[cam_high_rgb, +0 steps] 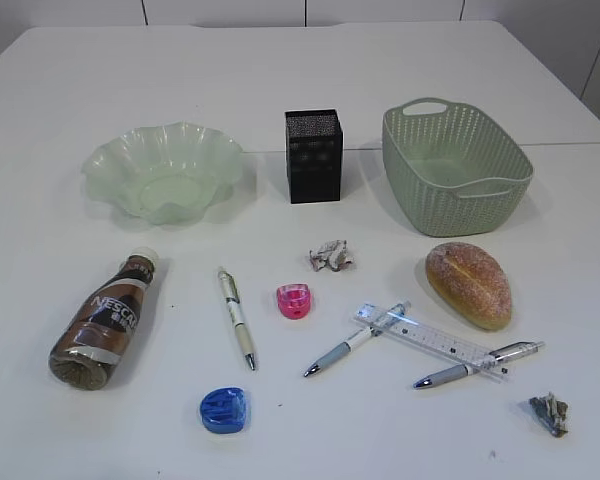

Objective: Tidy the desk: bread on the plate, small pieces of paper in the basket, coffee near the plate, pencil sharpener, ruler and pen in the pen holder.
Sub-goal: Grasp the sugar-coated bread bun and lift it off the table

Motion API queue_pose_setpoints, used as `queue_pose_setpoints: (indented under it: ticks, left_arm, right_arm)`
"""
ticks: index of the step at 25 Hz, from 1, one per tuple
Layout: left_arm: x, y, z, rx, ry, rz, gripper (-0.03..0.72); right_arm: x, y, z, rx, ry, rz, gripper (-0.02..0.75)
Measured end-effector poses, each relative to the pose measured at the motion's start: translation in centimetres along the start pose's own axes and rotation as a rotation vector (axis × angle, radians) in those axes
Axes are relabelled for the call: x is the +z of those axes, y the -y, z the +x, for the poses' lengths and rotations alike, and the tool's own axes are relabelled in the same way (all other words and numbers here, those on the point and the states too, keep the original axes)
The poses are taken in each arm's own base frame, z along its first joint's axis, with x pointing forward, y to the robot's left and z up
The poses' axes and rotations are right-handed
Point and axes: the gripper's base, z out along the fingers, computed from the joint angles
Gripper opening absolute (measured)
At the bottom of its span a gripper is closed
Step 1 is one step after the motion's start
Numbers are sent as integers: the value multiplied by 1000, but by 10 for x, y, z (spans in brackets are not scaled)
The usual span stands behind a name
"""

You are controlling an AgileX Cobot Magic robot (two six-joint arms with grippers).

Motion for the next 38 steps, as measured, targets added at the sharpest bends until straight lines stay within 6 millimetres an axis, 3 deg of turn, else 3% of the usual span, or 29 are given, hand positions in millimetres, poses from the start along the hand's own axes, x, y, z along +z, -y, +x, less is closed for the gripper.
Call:
queue_pose_setpoints:
  ticks: [15,22,24,27,28,29,33,35,36,37,38]
  left_arm:
    - [-3,8,-6,-37,45,82,358]
    - [-4,8,-25,-58,40,103,356]
    - [2,6,-29,-69,5,106,356]
    - [12,4,-34,-84,-50,107,356]
    - [15,3,-36,-90,-65,107,356]
    - [17,3,-39,-94,-77,108,356]
    - [19,1,-57,-100,-99,109,357]
    - [20,-1,-70,-101,-105,109,357]
    - [20,-1,-76,-101,-105,109,357]
    - [20,-2,-82,-101,-119,112,357]
    - [22,-2,-88,-103,-136,114,357]
  right_arm:
    - [-2,-9,-2,10,-19,-147,532]
    - [1,-10,-40,-2,-102,-162,532]
    - [9,-10,-61,1,-157,-162,532]
    - [16,-10,-74,2,-192,-162,532]
    - [29,-10,-91,5,-249,-162,532]
    - [32,-10,-95,7,-264,-162,533]
    - [63,-13,-127,28,-376,-187,532]
    - [68,-13,-131,31,-390,-189,532]
    - [95,-14,-153,29,-453,-192,532]
    - [95,-14,-153,28,-453,-193,532]
    - [114,-14,-166,25,-493,-194,532]
